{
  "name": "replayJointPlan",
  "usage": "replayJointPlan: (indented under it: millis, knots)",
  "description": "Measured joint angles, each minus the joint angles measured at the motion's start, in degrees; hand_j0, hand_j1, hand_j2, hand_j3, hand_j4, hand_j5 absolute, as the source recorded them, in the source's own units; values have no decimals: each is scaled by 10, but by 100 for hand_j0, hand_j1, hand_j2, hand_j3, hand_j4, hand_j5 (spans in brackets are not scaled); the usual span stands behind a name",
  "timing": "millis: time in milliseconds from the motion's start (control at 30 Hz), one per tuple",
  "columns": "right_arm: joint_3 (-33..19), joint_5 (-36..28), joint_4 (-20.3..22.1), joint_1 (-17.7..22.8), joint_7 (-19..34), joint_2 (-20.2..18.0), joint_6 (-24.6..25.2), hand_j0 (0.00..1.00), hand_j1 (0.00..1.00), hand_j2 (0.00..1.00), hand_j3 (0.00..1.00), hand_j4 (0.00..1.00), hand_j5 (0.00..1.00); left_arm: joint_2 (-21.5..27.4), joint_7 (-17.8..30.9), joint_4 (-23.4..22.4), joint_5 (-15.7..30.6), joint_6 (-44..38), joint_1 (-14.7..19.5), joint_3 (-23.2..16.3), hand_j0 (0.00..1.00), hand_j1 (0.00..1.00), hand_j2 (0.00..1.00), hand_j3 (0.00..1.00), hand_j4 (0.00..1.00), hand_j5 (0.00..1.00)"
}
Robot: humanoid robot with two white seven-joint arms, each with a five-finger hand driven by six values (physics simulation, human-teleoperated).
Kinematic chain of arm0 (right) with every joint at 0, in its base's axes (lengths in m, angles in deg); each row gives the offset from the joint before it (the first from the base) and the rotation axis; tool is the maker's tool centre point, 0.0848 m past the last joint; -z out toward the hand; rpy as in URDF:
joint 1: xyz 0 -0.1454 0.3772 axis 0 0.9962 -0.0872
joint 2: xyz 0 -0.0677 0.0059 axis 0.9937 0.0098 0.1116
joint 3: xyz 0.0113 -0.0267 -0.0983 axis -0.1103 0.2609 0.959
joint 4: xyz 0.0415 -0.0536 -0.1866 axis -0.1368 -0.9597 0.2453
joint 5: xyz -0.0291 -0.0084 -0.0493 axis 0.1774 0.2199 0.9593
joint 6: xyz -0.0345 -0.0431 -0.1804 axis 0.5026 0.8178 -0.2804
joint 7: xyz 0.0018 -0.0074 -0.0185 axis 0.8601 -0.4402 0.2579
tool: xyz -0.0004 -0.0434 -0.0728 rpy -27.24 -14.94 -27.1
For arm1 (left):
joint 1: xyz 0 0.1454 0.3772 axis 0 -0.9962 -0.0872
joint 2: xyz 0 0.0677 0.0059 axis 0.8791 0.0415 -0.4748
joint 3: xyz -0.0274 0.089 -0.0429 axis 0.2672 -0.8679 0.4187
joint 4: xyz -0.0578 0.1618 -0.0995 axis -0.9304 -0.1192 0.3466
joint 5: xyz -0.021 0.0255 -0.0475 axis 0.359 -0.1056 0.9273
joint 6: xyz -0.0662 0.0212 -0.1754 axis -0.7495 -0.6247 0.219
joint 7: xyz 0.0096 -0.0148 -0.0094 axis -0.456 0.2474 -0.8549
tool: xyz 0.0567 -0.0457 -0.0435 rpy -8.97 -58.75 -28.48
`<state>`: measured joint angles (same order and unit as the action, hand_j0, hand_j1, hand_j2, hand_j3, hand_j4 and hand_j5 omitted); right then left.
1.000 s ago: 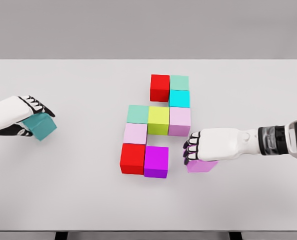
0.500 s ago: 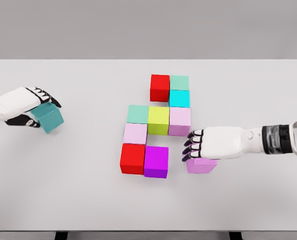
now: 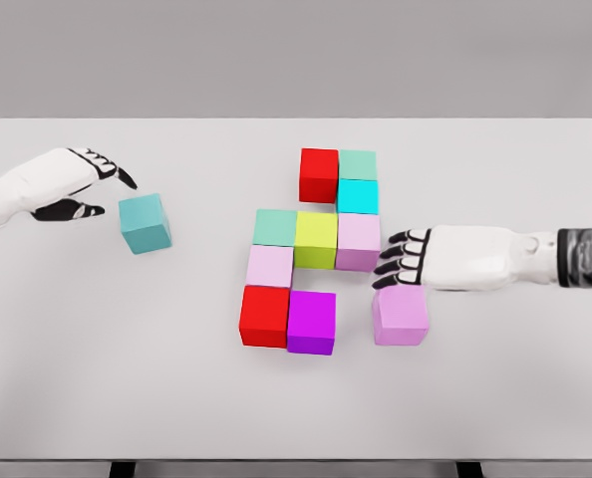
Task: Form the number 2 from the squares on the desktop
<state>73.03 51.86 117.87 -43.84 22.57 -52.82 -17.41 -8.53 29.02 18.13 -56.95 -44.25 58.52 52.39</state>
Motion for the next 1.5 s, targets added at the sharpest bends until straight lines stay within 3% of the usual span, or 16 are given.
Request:
replayJointPlan:
  millis: [67,167,200,400,633,867,1067,1500]
  knots:
    - [-6,-7,0,0,-1,-10,0,99,99,99,99,99,99,-11,5,-12,-1,0,13,-3,70,70,70,70,70,70]
    - [-12,-16,0,0,-2,-36,0,99,99,99,99,99,99,-14,8,-21,1,0,12,-6,96,96,96,96,96,96]
    - [-13,-19,-1,0,-2,-46,0,99,99,99,99,99,99,-12,8,-22,2,0,12,-7,100,100,100,100,100,100]
    - [-1,-15,-14,2,-1,-85,0,99,99,99,99,99,99,43,6,-20,21,0,-4,-8,100,100,100,100,100,100]
    - [31,32,-30,-2,0,-88,0,99,99,99,99,99,99,122,9,26,36,0,-77,-8,100,100,100,100,100,100]
    - [106,43,-39,-76,-2,-89,0,99,99,99,99,99,99,184,11,101,35,0,-120,-8,100,100,100,100,100,100]
    - [150,46,-47,-77,-1,-74,0,99,99,99,99,99,99,192,12,126,34,0,-123,-8,100,100,100,100,100,100]
    - [155,43,-44,-77,1,-59,0,99,99,99,99,99,99,166,21,131,20,0,-124,-17,100,100,100,100,100,100]
